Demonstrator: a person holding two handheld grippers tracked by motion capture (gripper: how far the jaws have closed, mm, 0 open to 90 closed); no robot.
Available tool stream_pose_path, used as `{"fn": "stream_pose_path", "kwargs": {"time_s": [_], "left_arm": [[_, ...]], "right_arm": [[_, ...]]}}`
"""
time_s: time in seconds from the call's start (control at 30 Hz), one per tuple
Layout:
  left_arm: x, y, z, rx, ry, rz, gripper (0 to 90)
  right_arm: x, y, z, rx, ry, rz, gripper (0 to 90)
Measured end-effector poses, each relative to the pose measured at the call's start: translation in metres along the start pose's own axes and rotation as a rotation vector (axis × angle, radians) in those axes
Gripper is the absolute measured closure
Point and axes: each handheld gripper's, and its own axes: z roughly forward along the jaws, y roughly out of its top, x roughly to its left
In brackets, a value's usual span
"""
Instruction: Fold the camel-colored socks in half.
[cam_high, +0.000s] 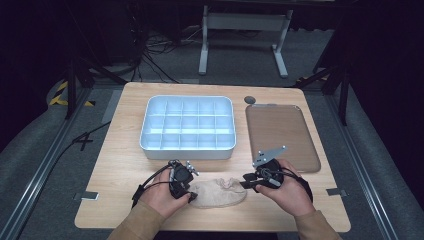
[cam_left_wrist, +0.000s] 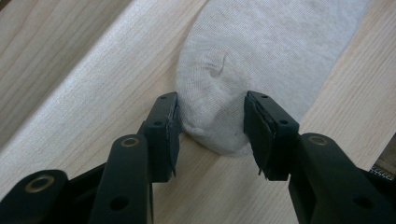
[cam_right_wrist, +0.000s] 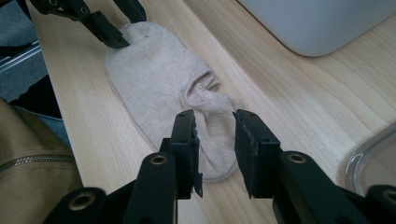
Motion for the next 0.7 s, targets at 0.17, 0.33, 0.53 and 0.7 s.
{"fn": "stream_pose_path", "kwargs": {"time_s": [0.17, 0.33, 0.53, 0.7], "left_arm": [[-0.0004, 0.0002, 0.0025, 0.010, 0.007, -0.002, 55.2], [-0.0017, 0.0014, 0.0029, 0.015, 0.029, 0.014, 55.7], [-0.0041, 0.0023, 0.0034, 0.019, 0.016, 0.016, 64.1], [-0.0053, 0.0049, 0.0036, 0.038, 0.007, 0.016, 72.0]], "right_arm": [[-0.0002, 0.0004, -0.0004, -0.011, -0.009, -0.021, 65.0], [-0.0013, -0.0003, 0.0005, -0.016, -0.022, -0.014, 63.1], [-0.0011, -0.0004, 0.0004, -0.013, -0.023, -0.005, 63.3], [0.0011, 0.0007, 0.0027, -0.011, -0.013, -0.014, 63.3]]}}
